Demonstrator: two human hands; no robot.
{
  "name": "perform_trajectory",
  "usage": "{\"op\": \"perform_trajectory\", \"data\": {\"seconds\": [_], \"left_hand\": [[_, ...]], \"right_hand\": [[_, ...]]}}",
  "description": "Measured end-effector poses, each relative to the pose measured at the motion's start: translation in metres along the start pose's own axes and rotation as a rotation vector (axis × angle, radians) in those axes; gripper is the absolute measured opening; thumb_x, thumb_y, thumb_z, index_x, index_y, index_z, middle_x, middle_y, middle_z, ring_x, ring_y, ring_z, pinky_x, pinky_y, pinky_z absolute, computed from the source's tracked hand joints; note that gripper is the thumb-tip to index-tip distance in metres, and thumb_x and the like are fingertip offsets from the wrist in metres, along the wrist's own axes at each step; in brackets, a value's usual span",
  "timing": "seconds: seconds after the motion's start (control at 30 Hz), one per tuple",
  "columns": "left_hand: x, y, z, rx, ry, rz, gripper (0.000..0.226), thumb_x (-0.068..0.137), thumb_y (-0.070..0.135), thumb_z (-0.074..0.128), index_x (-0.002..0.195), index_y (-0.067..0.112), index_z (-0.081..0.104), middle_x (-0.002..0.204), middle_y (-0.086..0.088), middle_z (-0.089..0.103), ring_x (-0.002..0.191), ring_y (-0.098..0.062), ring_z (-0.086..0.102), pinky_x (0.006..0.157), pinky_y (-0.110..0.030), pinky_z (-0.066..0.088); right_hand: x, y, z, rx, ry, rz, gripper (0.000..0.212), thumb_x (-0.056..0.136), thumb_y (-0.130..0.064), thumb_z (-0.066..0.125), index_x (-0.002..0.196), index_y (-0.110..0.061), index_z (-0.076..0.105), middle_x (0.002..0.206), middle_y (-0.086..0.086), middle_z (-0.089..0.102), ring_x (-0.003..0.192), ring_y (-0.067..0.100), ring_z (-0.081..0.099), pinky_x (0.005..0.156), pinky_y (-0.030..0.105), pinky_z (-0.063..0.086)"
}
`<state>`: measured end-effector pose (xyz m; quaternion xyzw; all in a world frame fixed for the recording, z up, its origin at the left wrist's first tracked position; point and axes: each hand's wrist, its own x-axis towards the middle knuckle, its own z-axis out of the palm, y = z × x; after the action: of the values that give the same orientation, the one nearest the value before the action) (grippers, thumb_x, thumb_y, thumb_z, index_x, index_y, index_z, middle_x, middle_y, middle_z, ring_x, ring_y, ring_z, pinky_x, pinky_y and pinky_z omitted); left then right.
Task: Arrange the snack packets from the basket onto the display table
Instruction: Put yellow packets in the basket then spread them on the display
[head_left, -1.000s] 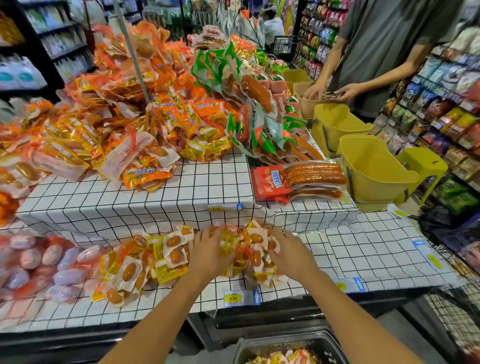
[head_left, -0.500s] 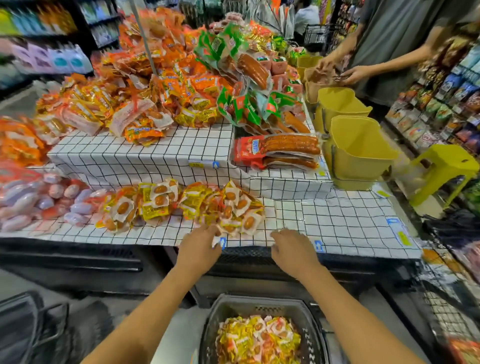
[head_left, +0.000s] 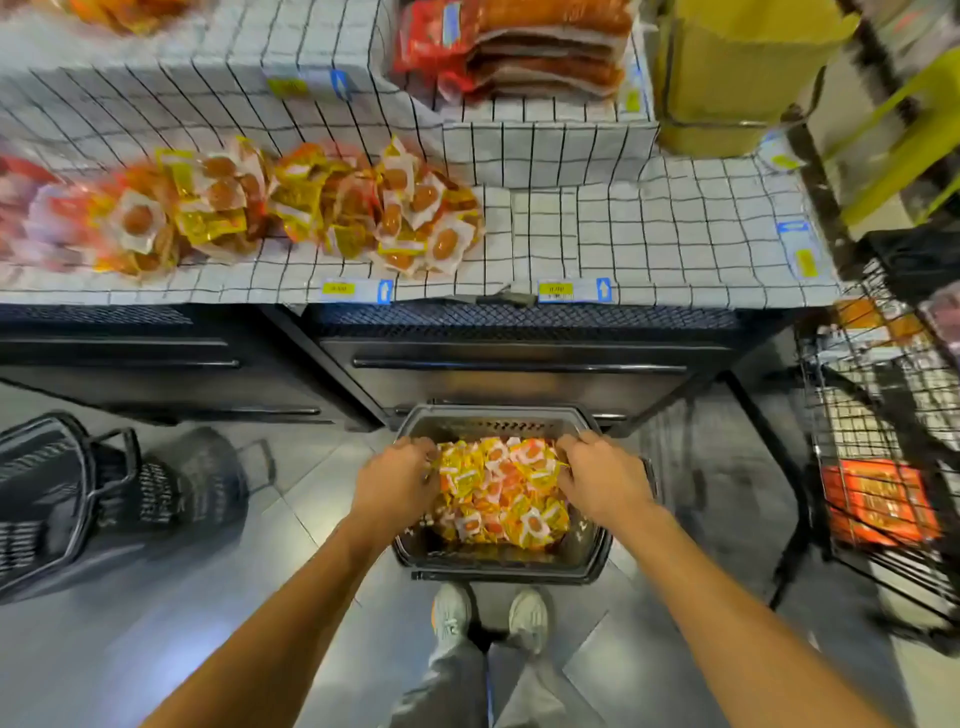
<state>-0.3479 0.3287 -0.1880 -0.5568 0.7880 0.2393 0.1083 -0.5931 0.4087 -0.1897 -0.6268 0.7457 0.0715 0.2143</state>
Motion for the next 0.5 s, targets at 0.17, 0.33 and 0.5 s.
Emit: {"op": "perform_trajectory", "data": {"seconds": [0.17,0.33,0.5], "left_hand": [[0.03,-0.027,0.081,0.005,-0.185,-0.057,0.053,0.089,0.031,0.057,0.139,0.02,0.047,0.118,-0.011,0.065,0.102,-0.034,0.063,0.083,-0.044,0.054],[0.076,-0.057,0.174,-0.022,-0.289,-0.093,0.038,0.089,0.028,0.057,0.125,0.014,0.057,0.114,-0.016,0.065,0.102,-0.038,0.063,0.083,-0.041,0.054],[0.13,-0.091,0.273,-0.079,-0.324,-0.057,0.046,0.087,0.046,0.057,0.127,0.025,0.057,0.13,-0.009,0.06,0.113,-0.037,0.06,0.092,-0.045,0.052]], "right_hand": [[0.016,0.014,0.084,0.104,-0.137,0.11,0.03,0.097,-0.038,0.048,0.115,-0.018,0.061,0.11,0.01,0.065,0.098,0.034,0.065,0.077,0.041,0.055],[0.056,0.03,0.18,0.134,-0.248,0.17,0.035,0.098,-0.042,0.048,0.121,-0.017,0.055,0.11,0.013,0.065,0.101,0.037,0.064,0.068,0.039,0.046],[0.117,0.044,0.282,0.211,-0.329,0.198,0.054,0.093,-0.04,0.056,0.139,-0.013,0.044,0.126,0.019,0.06,0.113,0.04,0.059,0.085,0.045,0.054]]}}
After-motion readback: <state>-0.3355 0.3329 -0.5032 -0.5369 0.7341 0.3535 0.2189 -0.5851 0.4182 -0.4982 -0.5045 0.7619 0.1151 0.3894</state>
